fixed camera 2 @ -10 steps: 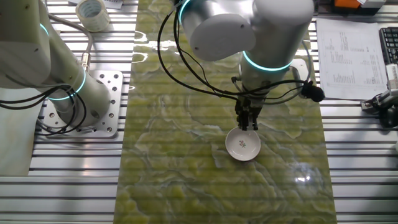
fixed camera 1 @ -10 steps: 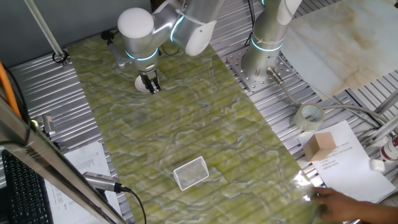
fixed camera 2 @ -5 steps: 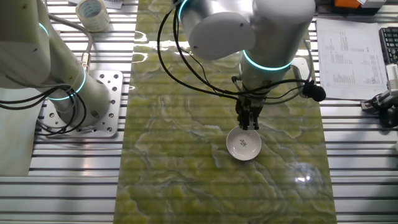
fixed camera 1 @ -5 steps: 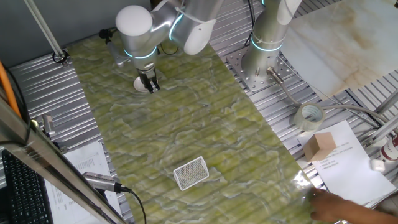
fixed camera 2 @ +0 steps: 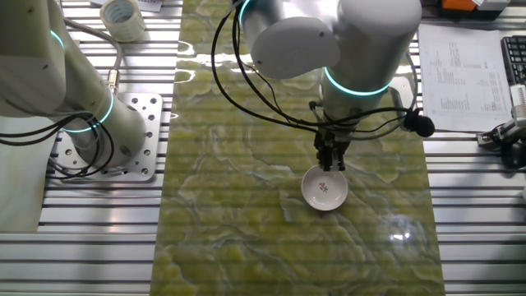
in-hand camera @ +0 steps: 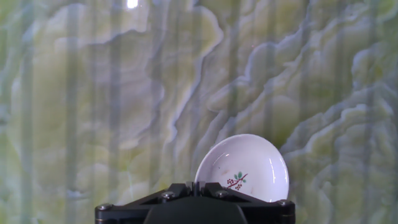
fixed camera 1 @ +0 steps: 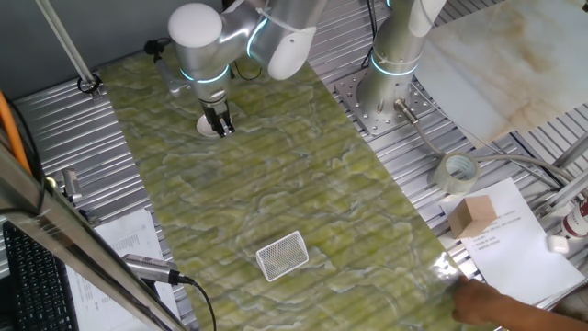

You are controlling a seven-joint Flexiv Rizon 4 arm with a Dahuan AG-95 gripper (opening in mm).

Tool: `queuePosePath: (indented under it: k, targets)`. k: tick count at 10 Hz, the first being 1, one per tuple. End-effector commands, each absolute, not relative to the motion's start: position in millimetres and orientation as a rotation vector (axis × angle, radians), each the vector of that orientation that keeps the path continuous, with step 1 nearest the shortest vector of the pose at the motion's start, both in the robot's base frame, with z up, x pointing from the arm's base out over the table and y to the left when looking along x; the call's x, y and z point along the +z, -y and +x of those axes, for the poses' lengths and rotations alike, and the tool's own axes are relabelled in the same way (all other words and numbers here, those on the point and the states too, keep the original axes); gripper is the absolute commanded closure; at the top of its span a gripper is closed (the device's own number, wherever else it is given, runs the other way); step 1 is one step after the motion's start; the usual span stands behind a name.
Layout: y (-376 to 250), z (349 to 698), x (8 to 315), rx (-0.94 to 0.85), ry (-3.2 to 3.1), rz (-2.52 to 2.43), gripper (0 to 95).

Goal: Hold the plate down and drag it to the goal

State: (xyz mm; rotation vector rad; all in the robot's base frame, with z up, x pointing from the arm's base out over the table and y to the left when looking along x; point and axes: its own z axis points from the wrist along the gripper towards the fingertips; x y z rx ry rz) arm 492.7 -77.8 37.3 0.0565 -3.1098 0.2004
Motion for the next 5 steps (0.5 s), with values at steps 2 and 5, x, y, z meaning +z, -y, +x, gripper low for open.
queuePosePath:
  k: [2,5]
  targets:
    - [72.7,494.5,36.8,0.197,3.115,0.051,95.0]
    - [62.4,499.4,40.8,0.168,3.121,0.032,95.0]
